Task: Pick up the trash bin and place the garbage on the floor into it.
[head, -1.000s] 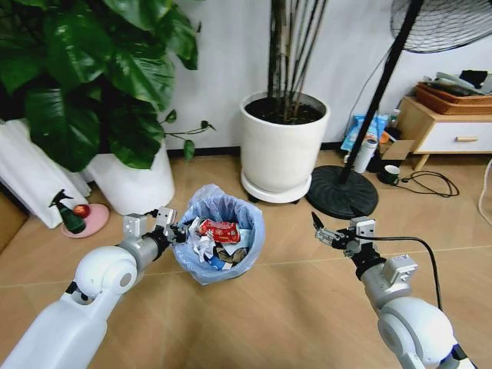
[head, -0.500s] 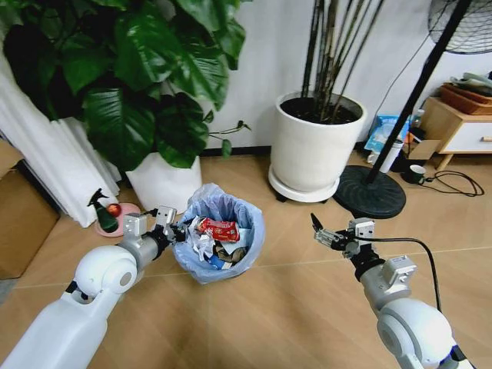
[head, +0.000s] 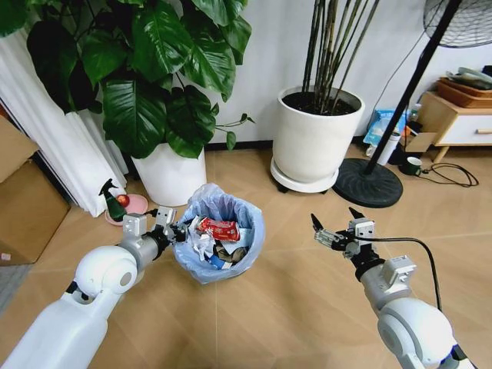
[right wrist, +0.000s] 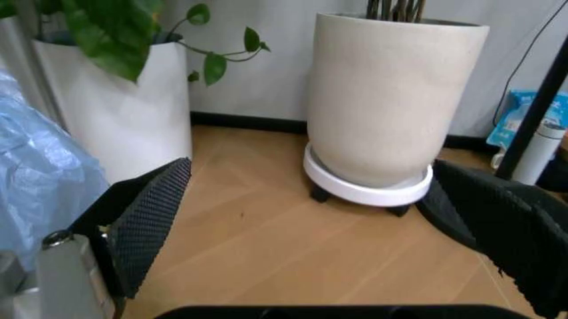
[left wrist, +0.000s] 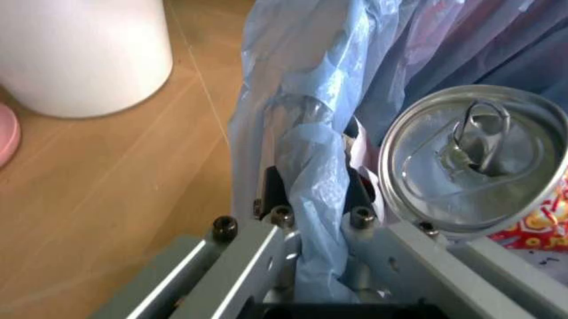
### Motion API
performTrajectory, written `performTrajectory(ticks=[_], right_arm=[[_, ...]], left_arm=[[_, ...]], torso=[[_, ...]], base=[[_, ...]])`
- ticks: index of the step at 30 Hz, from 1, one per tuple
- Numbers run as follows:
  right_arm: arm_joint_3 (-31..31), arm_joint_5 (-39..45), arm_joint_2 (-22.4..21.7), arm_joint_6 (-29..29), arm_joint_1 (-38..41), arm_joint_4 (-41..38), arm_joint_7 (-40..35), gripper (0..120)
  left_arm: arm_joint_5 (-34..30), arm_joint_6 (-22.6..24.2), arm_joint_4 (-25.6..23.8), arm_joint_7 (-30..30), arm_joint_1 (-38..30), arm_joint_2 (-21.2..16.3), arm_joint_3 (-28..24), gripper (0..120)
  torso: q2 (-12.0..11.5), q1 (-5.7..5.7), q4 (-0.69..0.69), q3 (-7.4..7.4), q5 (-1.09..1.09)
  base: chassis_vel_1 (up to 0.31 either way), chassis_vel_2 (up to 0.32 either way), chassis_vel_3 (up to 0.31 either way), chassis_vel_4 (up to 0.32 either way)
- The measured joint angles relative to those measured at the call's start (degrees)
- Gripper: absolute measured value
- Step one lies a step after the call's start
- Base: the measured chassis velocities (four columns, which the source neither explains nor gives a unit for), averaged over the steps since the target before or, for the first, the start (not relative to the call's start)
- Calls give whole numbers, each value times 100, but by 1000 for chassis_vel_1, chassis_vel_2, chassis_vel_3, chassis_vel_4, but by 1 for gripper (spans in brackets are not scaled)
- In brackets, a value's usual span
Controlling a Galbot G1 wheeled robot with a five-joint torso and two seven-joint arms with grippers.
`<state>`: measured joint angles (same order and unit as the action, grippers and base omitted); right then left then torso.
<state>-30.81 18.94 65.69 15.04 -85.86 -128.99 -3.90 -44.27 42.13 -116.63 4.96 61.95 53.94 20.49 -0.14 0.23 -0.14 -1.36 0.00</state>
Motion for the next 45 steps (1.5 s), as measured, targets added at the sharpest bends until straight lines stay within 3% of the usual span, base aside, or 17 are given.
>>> performTrajectory(ticks=[1, 12, 15, 16, 19, 39, 42, 45], right_arm=[[0, 0, -5, -1, 1, 0, 0, 100], [3, 8, -32, -10, 0, 17, 0, 100], [5, 8, -41, -18, 0, 20, 1, 100], [10, 8, -45, -23, 0, 31, 2, 100], [18, 7, -46, -30, 4, 35, 3, 100], [54, -65, 29, -31, -40, 42, 34, 100], [63, -64, 25, -31, -36, 44, 35, 100], [63, -65, 30, -31, -43, 44, 39, 100]], left_arm=[[1, 0, 0, 0, 3, -2, 0, 0], [7, 0, -34, -7, 28, -8, 3, 0], [12, 0, -37, -7, 35, -1, 3, 0], [18, 1, -38, -8, 37, 4, 3, 0], [21, 1, -39, -10, 38, 8, 2, 0], [28, 0, -17, -16, 30, 16, -6, 0], [28, 0, -15, -16, 34, 13, -1, 0], [28, 0, -12, -16, 41, 15, -1, 0]], torso=[[0, 0, 2, -1, -9], [1, 0, -1, 0, 1], [1, 0, 2, 0, -13], [0, 0, 1, 0, 1], [1, 0, 1, 0, -8], [0, 1, 2, -1, -8], [0, 0, 0, 0, 1], [0, 0, 1, -1, -8]], base=[[294, -263, -286, 271], [308, -284, -296, 295], [261, -275, -257, 284], [257, -255, -236, 284], [237, -231, -228, 243], [173, -173, -174, 174], [286, -310, -294, 290], [297, -308, -301, 305]])
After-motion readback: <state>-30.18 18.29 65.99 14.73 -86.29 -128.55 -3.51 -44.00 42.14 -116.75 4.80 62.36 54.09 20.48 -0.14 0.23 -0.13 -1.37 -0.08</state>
